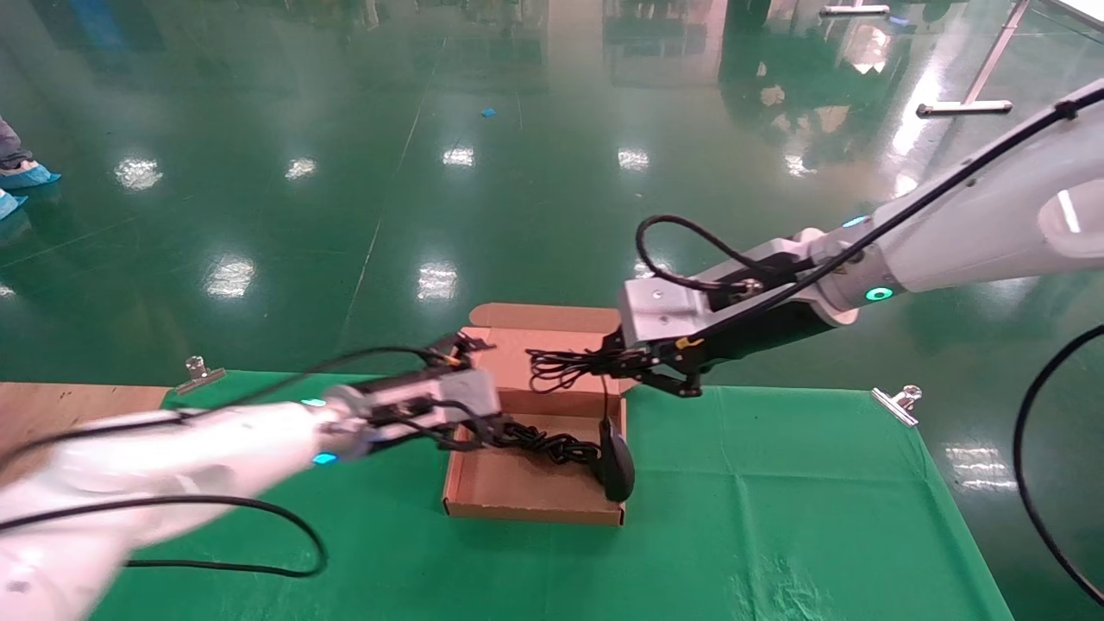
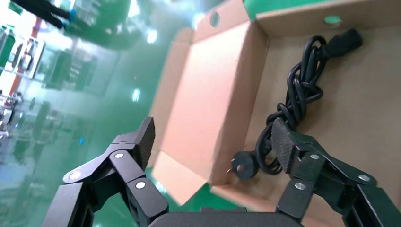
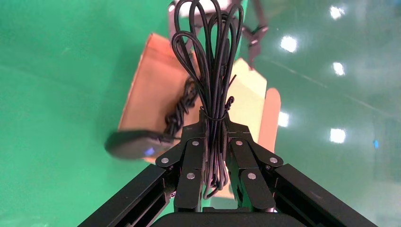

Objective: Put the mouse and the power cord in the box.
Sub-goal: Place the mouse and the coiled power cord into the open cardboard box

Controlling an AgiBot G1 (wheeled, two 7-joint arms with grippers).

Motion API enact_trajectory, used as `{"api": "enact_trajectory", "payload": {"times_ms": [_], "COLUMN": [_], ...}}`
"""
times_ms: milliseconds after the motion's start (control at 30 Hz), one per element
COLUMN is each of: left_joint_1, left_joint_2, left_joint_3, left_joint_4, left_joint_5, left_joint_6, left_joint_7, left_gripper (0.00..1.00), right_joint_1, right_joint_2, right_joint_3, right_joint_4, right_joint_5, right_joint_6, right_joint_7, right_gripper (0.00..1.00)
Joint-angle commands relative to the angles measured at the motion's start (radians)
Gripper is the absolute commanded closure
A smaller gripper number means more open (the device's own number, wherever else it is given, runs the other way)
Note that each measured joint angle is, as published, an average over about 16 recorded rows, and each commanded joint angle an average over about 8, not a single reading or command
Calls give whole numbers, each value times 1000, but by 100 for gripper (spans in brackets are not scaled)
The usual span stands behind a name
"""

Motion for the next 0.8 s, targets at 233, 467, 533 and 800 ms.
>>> {"api": "enact_trajectory", "payload": {"times_ms": [233, 467, 533, 800], "left_joint_1": [6, 14, 13, 16], "left_joint_2": [-164, -239, -251, -269], "left_joint_3": [-100, -136, -142, -158], "left_joint_4": [6, 92, 117, 207], "left_joint_5": [-145, -198, -207, -231], "left_joint_6": [314, 461, 485, 542], "left_joint_7": [111, 165, 172, 201], "left_gripper": [0, 0, 0, 0], "right_joint_1": [-75, -181, -206, -269], "right_joint_2": [-19, -27, -28, -28], "right_joint_3": [-15, -76, -111, -279], "right_joint_4": [117, 304, 354, 474], "right_joint_5": [12, 66, 86, 169], "right_joint_6": [83, 276, 314, 434], "right_joint_7": [49, 110, 132, 231], "right_gripper": [100, 100, 100, 100]}}
